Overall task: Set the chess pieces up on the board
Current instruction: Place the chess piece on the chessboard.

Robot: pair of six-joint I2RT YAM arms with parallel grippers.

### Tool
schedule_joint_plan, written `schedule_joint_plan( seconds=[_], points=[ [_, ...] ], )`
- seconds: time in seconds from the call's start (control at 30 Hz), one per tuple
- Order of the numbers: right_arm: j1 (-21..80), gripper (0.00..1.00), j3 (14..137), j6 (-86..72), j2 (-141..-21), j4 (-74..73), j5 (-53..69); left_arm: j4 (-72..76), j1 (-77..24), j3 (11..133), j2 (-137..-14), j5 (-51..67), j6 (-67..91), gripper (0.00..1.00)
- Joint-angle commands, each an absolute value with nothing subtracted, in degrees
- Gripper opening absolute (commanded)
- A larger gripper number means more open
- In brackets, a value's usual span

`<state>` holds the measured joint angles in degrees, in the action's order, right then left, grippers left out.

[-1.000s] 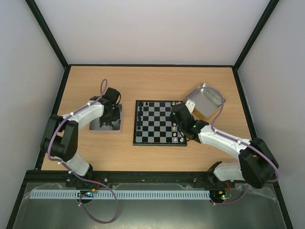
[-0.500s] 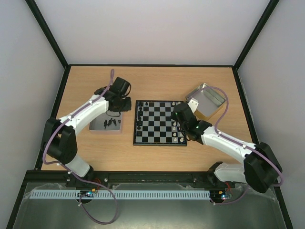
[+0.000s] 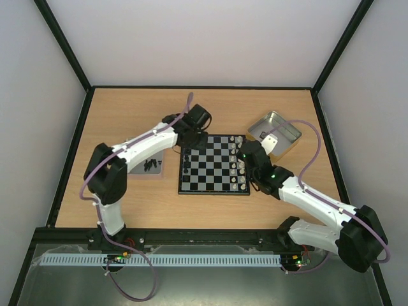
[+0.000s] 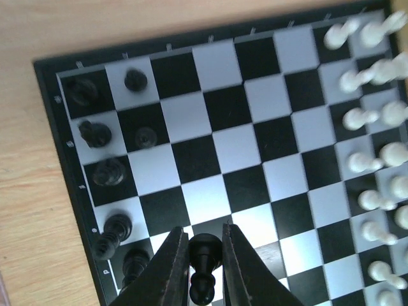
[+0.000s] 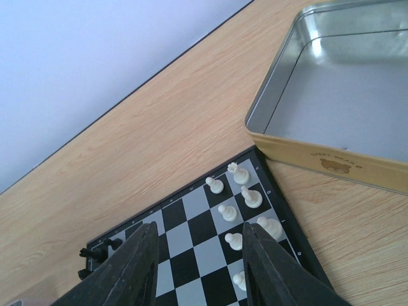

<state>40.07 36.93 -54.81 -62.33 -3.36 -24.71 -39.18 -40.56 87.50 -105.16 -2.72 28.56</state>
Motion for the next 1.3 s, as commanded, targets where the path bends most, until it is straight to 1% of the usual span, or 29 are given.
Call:
schedule_joint_plan(
  seconds=[0.0, 0.5, 0.93, 1.27],
  points=[
    [39.90, 0.36, 35.58, -56.26, -60.90, -4.48, -28.79, -43.15, -41.75, 89.64, -108.99, -4.13, 29.22, 0.13],
    [39.87, 0.36, 35.27, -55.90, -61.69, -3.95, -27.20, -42.74, -41.67, 92.93, -119.05, -8.02, 28.96, 0.13],
    [39.88, 0.36, 35.33, -55.78, -62.22, -3.63, -26.72, -42.55, -39.70, 94.10, -121.59, -8.70, 28.74, 0.14],
    [39.89, 0.36, 35.32, -55.78, -62.57, -3.52, -26.54, -42.64, -39.07, 94.39, -122.80, -8.61, 28.39, 0.16]
  ],
)
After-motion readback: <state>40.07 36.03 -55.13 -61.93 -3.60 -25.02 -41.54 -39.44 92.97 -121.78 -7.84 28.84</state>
